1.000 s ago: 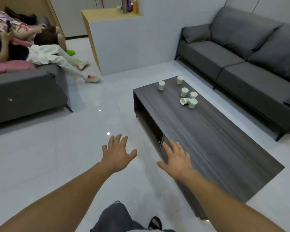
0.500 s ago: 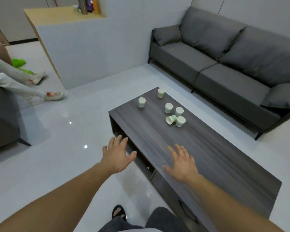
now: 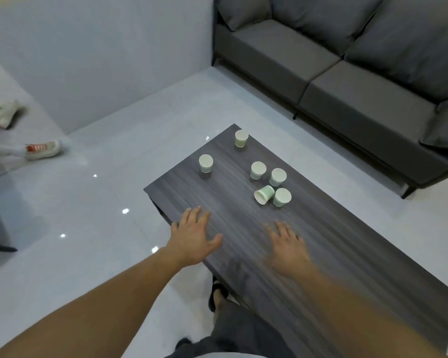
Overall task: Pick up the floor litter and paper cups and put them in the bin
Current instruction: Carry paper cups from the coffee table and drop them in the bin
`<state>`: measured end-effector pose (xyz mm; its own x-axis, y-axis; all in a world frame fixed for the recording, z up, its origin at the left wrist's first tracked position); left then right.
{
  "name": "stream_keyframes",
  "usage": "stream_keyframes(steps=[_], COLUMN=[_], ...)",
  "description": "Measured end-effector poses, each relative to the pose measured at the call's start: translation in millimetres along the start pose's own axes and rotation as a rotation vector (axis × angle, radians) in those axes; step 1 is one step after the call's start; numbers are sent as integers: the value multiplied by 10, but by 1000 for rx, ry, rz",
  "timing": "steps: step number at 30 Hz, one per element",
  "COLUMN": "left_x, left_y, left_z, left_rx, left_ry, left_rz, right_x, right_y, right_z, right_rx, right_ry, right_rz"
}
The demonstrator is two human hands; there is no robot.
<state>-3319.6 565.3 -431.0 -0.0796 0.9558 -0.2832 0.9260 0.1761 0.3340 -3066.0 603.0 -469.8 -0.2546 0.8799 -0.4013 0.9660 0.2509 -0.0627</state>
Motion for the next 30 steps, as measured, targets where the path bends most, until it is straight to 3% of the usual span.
stream_keyframes(steps=[13,18,22,25,28,30], left_x=[2053,2553,2715,2706,2771,2854], left_y=[-49,-147,-184,-153,-92,-31], left_z=[688,1163,1326,1273,1121,1016], left_rx=[30,32,-8,-50,-99,-141], left_ry=[-235,-250,-265,-303,-275,-225], left_rz=[39,81,78,90,90,108], right_x=[2632,3183,3318,3337,3295,3225], right_y=[403,463,564,571,421,268], right_z=[479,893,997,908,588,388], right_rx=[-325,-540,-505,-165,662,1218], right_ry=[-53,-112,-64,-1,153,175], right_rz=[-252,-357,-366,-227,209,384])
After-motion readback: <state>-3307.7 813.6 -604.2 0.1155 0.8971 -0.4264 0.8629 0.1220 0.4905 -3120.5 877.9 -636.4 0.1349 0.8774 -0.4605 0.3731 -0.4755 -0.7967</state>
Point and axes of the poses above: each hand's wrist, its own x-axis towards the middle knuckle, its own z-axis out of the palm, y = z × x, the point moved 2 cm from there along x, towards the middle knuckle, and after that the axes turned 8 degrees about y, right-handed, at the moved point
